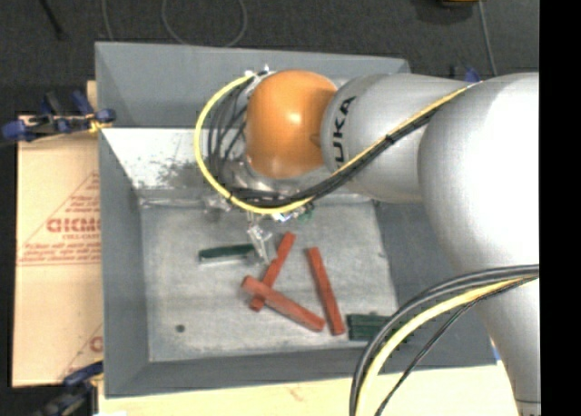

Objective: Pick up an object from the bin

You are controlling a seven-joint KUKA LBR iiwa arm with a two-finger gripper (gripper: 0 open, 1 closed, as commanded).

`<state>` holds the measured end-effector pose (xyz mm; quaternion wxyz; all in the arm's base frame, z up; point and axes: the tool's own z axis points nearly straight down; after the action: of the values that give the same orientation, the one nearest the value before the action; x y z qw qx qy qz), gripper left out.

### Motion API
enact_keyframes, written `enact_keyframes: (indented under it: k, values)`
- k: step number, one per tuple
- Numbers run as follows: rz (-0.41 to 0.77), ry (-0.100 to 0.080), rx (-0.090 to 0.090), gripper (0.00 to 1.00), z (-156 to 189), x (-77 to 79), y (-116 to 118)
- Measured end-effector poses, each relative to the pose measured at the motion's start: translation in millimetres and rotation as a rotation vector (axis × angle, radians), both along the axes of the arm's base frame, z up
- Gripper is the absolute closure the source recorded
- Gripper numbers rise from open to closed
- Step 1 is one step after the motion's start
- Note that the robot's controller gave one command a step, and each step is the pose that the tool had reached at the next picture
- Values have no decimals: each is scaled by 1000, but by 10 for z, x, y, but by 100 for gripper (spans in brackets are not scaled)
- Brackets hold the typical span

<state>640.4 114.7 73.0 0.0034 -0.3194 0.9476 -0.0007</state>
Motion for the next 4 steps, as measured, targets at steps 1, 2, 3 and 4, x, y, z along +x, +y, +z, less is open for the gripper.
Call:
enact_keyframes:
  k: [1,2,3,4]
  values:
    - [-5,-4,6,100,31,14,19]
    - [-6,0,4,0,7,1,16]
    - [29,3,-3,0,2,-14,-1204]
    - [32,4,2,100,-1,-17,-1146]
